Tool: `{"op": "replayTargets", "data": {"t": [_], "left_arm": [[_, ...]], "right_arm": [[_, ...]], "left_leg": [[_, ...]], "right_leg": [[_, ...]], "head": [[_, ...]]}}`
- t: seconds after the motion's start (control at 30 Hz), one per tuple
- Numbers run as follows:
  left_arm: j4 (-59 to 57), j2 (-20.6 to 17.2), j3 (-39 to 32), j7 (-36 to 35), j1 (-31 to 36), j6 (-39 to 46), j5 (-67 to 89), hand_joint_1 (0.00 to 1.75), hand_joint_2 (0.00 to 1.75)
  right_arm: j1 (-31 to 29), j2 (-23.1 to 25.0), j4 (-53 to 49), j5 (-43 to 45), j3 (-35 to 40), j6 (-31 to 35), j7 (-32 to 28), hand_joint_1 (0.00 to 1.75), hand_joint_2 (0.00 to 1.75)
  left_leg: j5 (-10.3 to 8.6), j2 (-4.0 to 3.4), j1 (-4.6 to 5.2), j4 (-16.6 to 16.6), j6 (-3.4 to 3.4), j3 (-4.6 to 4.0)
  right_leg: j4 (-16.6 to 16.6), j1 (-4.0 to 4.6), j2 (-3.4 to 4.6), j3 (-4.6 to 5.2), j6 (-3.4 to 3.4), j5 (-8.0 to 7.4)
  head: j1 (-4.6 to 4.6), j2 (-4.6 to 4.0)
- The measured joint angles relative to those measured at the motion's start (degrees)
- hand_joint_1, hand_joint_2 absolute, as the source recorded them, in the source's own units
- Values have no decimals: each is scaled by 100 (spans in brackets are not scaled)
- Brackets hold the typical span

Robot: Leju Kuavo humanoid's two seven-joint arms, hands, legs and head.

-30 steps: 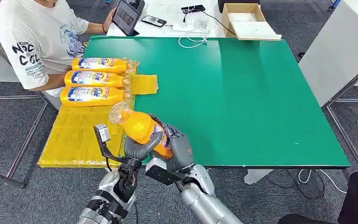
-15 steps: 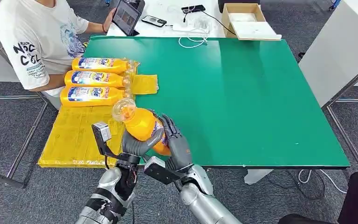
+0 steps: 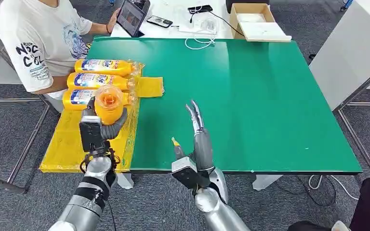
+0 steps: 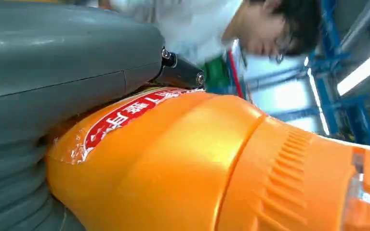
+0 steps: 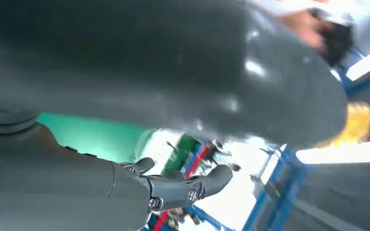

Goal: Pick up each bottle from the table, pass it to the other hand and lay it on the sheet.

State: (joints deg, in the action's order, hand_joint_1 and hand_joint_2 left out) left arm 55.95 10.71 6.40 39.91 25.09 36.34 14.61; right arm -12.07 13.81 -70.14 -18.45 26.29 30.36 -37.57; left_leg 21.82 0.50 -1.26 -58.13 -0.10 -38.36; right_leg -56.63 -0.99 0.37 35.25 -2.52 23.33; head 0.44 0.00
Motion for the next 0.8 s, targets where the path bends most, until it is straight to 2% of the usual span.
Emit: {"op": "replayTargets", "data": {"t": [0.07,0.23,0.33,0.5,0.67,0.8], "left_arm": [[-331,-120,-17,0,108,287,315,175,175],[-716,-260,-63,0,224,366,452,175,175],[-937,-271,-337,-90,302,370,1717,175,175],[-1251,-280,-1601,-932,396,373,6526,175,175],[-1481,-485,-1731,-1624,396,375,7402,175,175],[-1708,-780,-1205,-2373,421,375,7491,175,175]], "right_arm": [[47,-4,-198,39,0,56,-33,0,0],[131,-28,-452,59,0,68,-52,0,0],[135,-31,-485,168,0,83,-136,0,0],[136,-39,-646,592,0,328,-236,0,0],[128,-55,-747,763,0,306,-245,0,0],[71,-65,-736,802,33,164,-245,0,0]], "left_leg": [[0,-2,0,0,0,0],[0,-1,2,0,1,-1],[0,-2,2,0,0,-1],[0,-7,1,0,0,2],[0,-8,-2,0,-1,0],[0,-11,-2,1,-1,0]], "right_leg": [[0,0,1,0,0,0],[0,-2,1,-1,0,0],[0,-1,2,-2,0,0],[0,0,6,1,0,-1],[-1,2,9,3,1,-1],[-1,2,10,4,2,0]], "head": [[0,0],[0,0],[0,0],[0,0],[0,0],[0,0]]}}
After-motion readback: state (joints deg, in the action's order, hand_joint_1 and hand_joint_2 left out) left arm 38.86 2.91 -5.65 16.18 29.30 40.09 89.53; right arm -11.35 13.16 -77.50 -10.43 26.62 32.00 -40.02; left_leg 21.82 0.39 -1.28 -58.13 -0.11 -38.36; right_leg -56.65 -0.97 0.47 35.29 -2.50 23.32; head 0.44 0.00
